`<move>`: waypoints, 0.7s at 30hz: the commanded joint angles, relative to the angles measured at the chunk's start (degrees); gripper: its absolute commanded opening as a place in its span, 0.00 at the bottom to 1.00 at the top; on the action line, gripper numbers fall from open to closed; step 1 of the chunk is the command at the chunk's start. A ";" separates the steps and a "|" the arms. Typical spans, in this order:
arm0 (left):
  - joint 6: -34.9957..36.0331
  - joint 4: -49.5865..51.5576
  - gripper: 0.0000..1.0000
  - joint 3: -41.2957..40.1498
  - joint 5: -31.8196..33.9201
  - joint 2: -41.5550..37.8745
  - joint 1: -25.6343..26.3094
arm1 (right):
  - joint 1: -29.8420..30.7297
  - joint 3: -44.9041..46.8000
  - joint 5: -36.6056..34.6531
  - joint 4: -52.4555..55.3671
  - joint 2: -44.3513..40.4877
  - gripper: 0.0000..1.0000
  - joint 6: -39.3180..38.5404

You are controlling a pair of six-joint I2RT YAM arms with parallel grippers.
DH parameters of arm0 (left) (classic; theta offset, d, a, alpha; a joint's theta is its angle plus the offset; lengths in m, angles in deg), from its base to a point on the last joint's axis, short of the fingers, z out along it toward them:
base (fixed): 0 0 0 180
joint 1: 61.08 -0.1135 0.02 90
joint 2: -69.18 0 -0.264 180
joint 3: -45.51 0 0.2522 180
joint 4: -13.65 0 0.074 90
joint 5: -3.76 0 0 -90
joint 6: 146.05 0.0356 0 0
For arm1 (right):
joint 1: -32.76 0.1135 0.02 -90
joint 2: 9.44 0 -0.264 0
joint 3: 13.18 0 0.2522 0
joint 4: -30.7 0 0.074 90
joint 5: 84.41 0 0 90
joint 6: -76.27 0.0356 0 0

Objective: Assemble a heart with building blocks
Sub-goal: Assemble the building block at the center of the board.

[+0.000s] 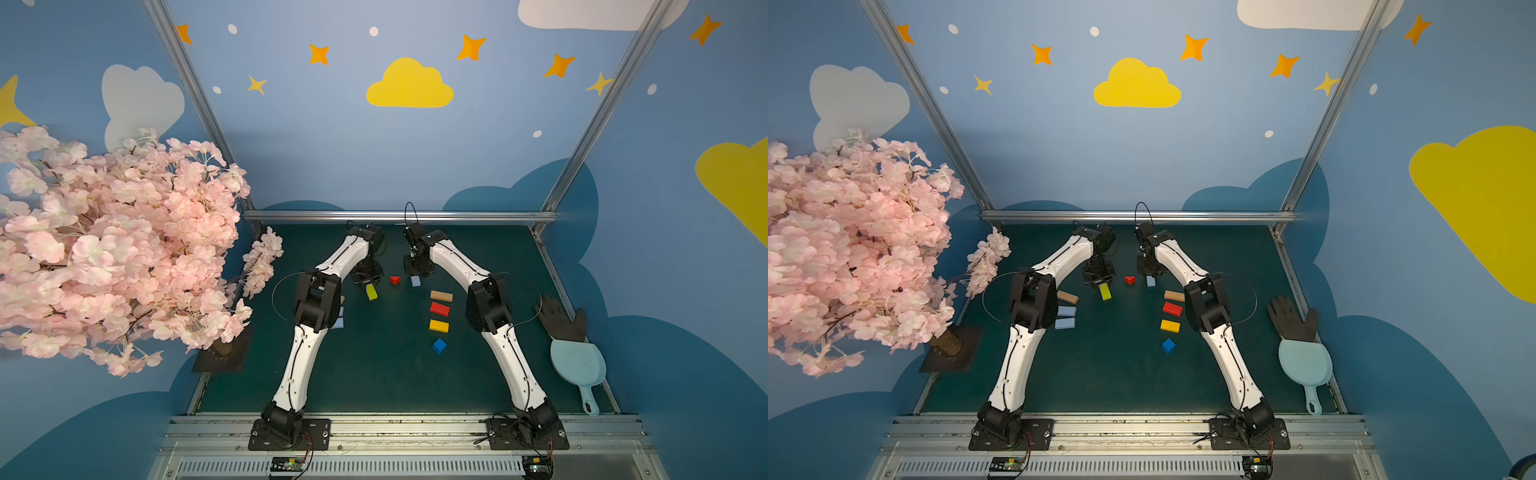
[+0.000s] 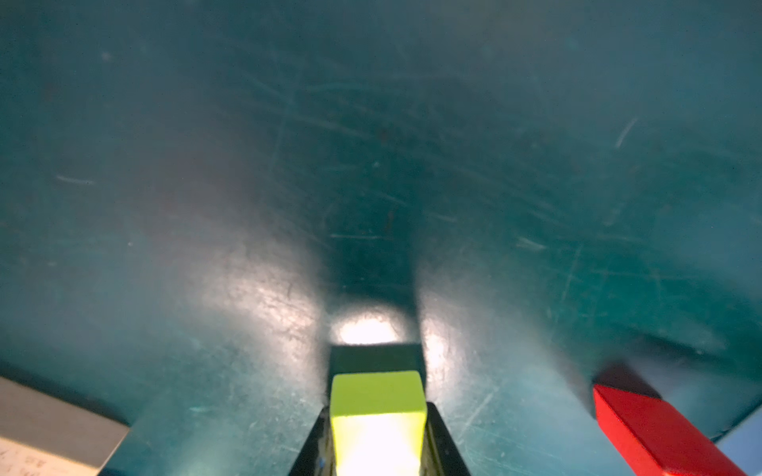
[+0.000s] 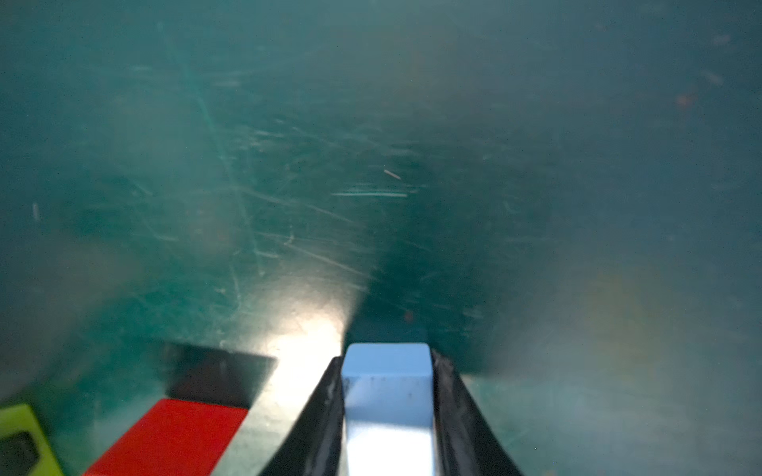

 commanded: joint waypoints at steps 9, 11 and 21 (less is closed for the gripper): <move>-4.58 -0.66 0.15 1.07 -1.12 2.50 0.55 | -2.57 2.75 2.36 3.81 -2.16 0.00 13.09; -6.62 -1.40 0.15 1.06 -1.49 2.48 0.57 | -3.56 5.30 4.64 3.81 -3.51 0.00 19.77; -13.14 -2.72 0.14 2.58 -2.20 3.63 0.72 | -4.38 11.37 10.82 2.32 -5.60 0.00 34.71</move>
